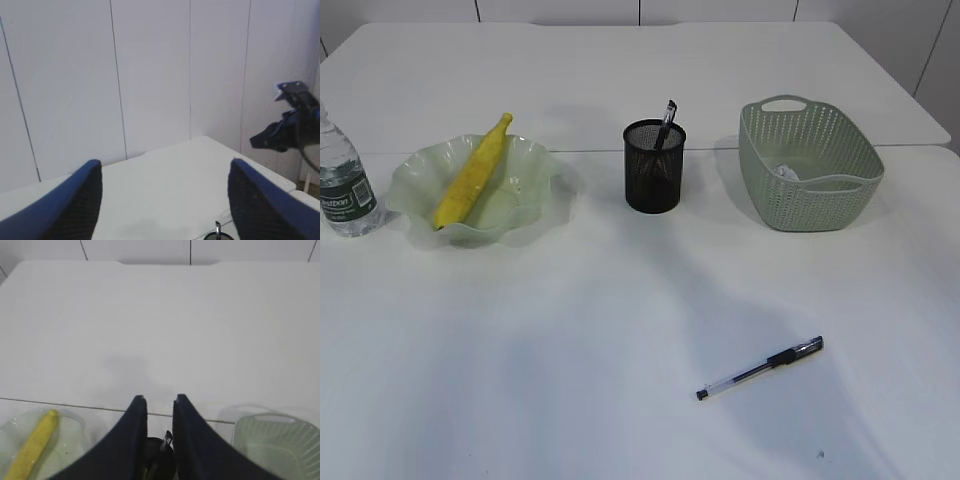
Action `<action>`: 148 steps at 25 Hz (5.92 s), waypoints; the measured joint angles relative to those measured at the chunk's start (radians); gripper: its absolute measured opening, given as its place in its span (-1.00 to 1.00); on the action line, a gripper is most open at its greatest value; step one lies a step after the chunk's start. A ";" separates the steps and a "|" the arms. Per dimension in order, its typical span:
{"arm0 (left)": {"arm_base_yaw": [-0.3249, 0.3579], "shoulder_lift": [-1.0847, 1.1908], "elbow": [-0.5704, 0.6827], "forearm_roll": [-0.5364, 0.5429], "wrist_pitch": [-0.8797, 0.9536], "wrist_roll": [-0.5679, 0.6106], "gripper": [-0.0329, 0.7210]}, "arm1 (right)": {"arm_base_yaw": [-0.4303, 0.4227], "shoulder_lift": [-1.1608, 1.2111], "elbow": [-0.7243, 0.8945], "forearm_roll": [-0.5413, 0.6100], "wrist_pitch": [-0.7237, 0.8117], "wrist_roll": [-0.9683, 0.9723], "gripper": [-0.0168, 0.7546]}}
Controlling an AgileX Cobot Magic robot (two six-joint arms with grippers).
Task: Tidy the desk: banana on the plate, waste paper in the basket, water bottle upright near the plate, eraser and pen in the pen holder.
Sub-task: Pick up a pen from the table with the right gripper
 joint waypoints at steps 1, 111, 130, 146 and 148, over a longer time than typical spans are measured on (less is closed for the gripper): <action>-0.006 0.000 0.000 0.010 -0.016 0.000 0.55 | 0.000 -0.022 -0.002 0.009 0.002 -0.018 -0.60; -0.275 -0.009 0.000 0.156 -0.159 0.000 0.35 | 0.000 -0.974 1.938 -0.018 -0.294 1.256 -0.59; -0.364 -0.009 0.000 0.324 -0.154 0.000 0.31 | 0.004 -0.803 1.938 -0.002 -0.326 1.214 -0.60; -0.364 -0.009 0.000 0.327 -0.141 0.000 0.28 | 0.004 -0.676 1.938 0.038 -0.365 1.300 -0.60; -0.364 -0.009 0.000 0.327 -0.143 0.000 0.27 | 0.004 -0.669 1.938 0.051 -0.365 1.294 -0.60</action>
